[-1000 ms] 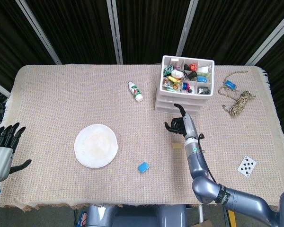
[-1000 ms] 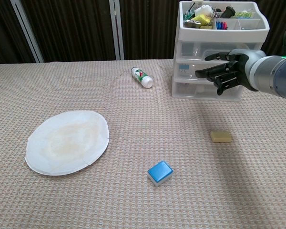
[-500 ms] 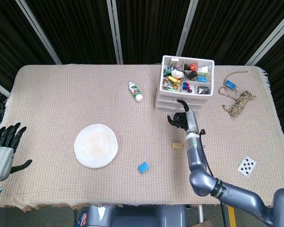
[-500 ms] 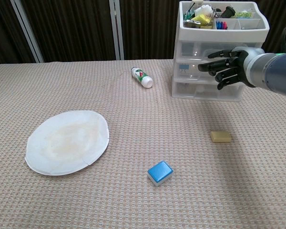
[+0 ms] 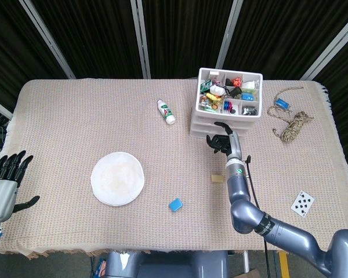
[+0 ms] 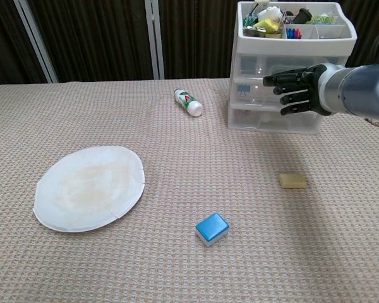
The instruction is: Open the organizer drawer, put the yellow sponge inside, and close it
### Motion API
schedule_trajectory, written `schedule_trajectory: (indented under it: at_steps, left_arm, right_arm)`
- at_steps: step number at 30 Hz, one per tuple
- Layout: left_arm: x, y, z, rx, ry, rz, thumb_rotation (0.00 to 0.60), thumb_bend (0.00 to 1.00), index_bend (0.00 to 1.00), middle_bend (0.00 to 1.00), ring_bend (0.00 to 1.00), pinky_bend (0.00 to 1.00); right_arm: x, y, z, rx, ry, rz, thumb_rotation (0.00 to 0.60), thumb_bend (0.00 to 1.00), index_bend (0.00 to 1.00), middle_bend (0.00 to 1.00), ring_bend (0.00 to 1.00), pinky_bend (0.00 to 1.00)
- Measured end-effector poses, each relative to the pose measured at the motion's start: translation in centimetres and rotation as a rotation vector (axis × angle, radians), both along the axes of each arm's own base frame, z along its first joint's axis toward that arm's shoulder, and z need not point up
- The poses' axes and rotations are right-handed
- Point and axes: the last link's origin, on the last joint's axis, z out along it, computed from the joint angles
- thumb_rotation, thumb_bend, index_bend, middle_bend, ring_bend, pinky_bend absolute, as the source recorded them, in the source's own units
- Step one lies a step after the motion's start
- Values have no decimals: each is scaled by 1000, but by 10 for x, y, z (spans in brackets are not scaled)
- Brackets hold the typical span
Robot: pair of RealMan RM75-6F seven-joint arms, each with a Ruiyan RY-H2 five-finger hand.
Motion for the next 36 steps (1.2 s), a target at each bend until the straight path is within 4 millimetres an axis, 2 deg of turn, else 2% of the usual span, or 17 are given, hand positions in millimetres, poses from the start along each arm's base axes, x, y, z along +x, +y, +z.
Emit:
schedule_trajectory:
  at_steps: [25, 36]
  left_arm:
    - [0, 0, 0, -1, -2, 2, 600, 111, 59, 0, 0, 0]
    - [0, 0, 0, -1, -4, 4, 600, 112, 59, 0, 0, 0]
  right_arm:
    - [7, -2, -3, 24, -75, -37, 600, 323, 273, 788, 767, 682]
    - [7, 13, -5, 55, -90, -23, 600, 323, 273, 787, 767, 682]
